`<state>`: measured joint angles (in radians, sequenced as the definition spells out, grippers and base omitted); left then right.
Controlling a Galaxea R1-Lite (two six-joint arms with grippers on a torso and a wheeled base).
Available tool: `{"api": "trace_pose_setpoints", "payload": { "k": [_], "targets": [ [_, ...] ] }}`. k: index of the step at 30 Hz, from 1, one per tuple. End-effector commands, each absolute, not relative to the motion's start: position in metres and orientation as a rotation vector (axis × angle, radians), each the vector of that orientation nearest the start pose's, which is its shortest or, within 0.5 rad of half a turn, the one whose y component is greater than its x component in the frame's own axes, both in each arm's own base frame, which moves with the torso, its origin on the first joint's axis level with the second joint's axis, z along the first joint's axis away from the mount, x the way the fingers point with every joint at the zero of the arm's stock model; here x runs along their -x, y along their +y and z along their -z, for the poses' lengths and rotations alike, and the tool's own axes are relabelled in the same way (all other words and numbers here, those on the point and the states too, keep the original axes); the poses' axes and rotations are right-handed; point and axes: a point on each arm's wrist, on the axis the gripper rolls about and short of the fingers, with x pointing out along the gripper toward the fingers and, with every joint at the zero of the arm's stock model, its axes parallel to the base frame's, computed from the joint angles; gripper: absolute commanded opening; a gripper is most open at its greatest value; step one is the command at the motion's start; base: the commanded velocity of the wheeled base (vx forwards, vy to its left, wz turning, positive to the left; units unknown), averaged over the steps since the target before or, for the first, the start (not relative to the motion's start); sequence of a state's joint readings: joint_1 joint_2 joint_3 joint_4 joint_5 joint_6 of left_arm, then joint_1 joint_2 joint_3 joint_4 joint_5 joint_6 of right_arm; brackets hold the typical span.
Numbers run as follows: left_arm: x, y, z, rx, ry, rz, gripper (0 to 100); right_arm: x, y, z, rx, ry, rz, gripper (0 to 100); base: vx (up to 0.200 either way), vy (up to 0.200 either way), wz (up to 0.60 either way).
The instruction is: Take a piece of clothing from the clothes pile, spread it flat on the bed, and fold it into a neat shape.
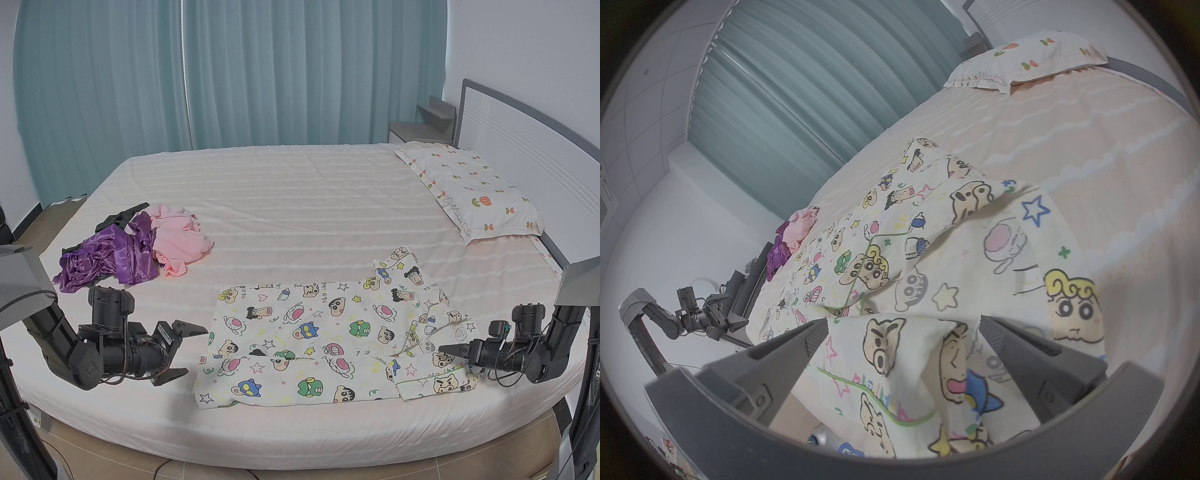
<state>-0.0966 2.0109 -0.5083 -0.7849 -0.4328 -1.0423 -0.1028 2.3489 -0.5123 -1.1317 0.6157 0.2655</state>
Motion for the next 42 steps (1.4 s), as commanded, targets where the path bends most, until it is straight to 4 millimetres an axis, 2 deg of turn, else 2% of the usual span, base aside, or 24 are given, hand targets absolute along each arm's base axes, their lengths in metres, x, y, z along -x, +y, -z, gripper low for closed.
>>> {"api": "trace_pose_setpoints", "payload": {
  "k": [1,10,20,25,30,42],
  "targets": [
    [-0.288,-0.037,-0.036,1.094,0.923,0.086,100,-0.313,-0.017,0.04,-0.499,0.737,-0.41,0,0.0,0.0,0.0],
    [-0.288,-0.037,-0.035,1.092,0.924,0.086,100,-0.318,-0.017,0.039,-0.499,0.725,-0.411,0,0.0,0.0,0.0],
    [-0.289,-0.037,-0.034,1.09,0.924,0.084,100,-0.328,-0.019,0.023,-0.484,0.652,-0.417,0,0.0,0.0,0.0],
    [-0.289,-0.038,-0.034,1.089,0.924,0.084,100,-0.34,-0.02,0.018,-0.47,0.616,-0.418,0,0.0,0.0,0.0],
    [-0.29,-0.045,-0.028,1.056,0.923,0.06,100,-0.346,-0.021,0.017,-0.465,0.603,-0.419,0,0.0,0.0,0.0],
    [-0.29,-0.045,-0.028,1.06,0.901,0.063,100,-0.356,-0.022,0.026,-0.471,0.623,-0.412,0,0.0,0.0,0.0]
  ]
}}
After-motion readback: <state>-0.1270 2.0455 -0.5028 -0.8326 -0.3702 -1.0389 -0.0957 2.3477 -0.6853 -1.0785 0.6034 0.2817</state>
